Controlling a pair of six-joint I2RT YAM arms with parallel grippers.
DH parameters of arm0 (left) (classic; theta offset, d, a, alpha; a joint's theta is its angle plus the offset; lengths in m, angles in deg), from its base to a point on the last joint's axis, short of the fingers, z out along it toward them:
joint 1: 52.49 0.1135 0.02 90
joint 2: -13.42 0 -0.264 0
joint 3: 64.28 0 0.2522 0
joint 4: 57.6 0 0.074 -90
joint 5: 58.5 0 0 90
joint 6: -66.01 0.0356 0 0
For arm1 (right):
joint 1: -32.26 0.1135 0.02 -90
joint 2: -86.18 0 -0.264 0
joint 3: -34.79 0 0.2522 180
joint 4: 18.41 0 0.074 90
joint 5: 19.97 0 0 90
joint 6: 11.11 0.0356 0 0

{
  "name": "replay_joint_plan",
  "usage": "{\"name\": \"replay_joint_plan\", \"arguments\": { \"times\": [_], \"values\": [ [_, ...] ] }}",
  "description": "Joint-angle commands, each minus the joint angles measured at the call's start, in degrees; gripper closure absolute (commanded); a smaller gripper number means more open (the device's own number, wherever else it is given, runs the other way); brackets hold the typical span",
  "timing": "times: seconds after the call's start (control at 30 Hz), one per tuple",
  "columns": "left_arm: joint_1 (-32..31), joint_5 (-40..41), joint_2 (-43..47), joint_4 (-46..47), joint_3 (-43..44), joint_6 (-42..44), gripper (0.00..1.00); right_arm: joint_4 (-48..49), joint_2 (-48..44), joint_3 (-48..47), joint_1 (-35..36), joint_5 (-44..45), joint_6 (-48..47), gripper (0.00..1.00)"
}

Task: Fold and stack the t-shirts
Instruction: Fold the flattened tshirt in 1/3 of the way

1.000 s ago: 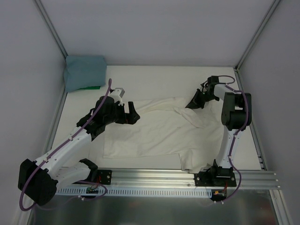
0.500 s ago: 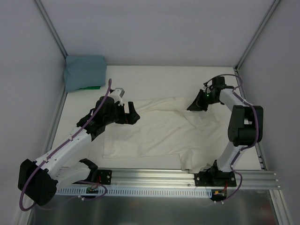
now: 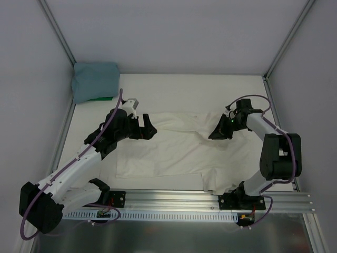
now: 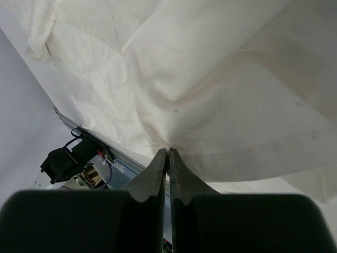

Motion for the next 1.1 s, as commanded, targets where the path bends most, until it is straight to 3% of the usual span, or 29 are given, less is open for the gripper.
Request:
{"name": "replay_joint_plan", "arguments": {
  "times": [0.0,0.03,0.1,0.13,0.17,0.2,0.4,0.67,0.93,1.03,1.07],
  "values": [
    [-0.76,0.04,1.84,0.99,-0.82,-1.02,0.01,-1.00,-3.04,2.16,1.08,-0.72,-1.73,0.93],
    [-0.76,0.04,2.10,0.99,-0.99,-1.11,0.01,-0.91,-3.13,2.78,1.17,-0.63,-1.81,0.92],
    [-0.68,-0.05,2.28,0.82,-1.17,-1.20,0.01,-0.83,-3.48,4.28,1.69,-0.37,-2.69,0.74],
    [-0.68,-0.13,2.36,0.73,-1.17,-1.20,0.01,-1.17,-3.56,4.97,1.87,0.68,-2.87,0.57],
    [-0.76,-0.14,2.54,0.73,-1.34,-1.28,0.01,-1.35,-3.83,5.24,1.87,0.95,-3.04,0.06],
    [-0.76,-0.22,2.63,0.73,-1.34,-1.28,0.01,-1.35,-4.09,5.59,1.78,1.04,-3.22,0.01],
    [-0.76,-0.14,3.07,0.20,-1.43,-1.20,0.01,-4.60,-9.71,4.02,1.78,5.69,-3.57,0.00],
    [-0.76,-0.05,4.03,0.03,-2.66,-0.93,0.01,-11.72,-16.92,-1.08,0.38,19.83,-3.84,0.01],
    [-0.76,-0.40,4.56,-0.06,-2.75,-0.41,0.01,-6.81,-18.33,8.30,-5.42,22.40,-3.49,0.01],
    [-0.76,-0.23,4.74,-0.41,-2.84,-0.14,0.01,-4.79,-17.19,9.90,-5.86,20.65,-3.14,0.08],
    [-0.76,-0.14,4.74,-0.41,-2.92,-0.14,0.01,-4.00,-16.84,10.60,-5.86,20.21,-2.96,0.19]
  ]
}}
